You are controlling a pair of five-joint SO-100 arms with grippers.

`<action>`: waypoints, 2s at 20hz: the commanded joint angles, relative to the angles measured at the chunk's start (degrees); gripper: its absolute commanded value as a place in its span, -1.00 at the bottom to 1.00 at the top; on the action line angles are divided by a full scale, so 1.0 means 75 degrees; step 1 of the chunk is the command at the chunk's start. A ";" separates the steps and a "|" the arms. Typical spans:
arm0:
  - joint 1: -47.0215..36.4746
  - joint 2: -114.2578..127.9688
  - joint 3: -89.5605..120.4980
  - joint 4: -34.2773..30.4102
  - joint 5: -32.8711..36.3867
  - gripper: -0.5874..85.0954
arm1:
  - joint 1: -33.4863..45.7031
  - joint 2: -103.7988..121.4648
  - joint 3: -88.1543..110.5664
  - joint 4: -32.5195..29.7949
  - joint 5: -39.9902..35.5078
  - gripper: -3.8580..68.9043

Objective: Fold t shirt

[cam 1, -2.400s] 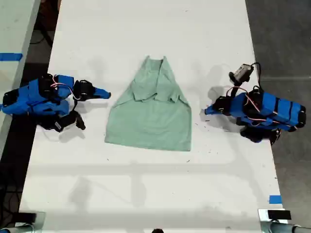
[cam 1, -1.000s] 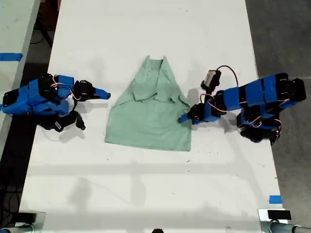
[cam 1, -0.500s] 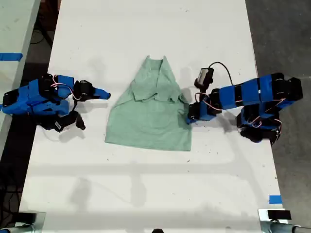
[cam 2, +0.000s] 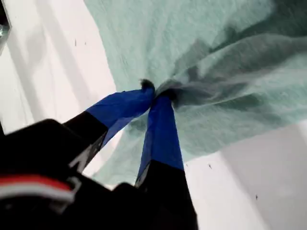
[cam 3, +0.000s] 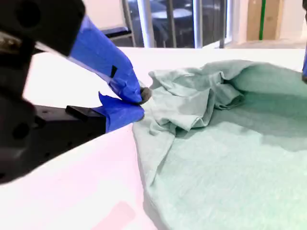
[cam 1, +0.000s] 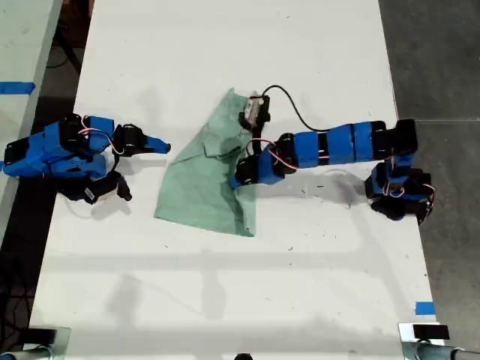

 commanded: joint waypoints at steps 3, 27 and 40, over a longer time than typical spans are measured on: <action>0.0129 0.0047 -0.0012 0.0000 -0.0129 -0.99 | 0.0082 -0.1125 -0.1887 -0.0281 -0.0387 -0.20; 0.0141 0.0047 -0.0012 -0.0023 -0.0129 -0.99 | 0.1313 1.6324 1.3828 0.1664 0.0867 -0.93; 0.0164 0.0047 0.0000 -0.0023 -0.0164 -0.99 | 0.1430 1.6336 1.3945 0.1746 0.0949 -0.92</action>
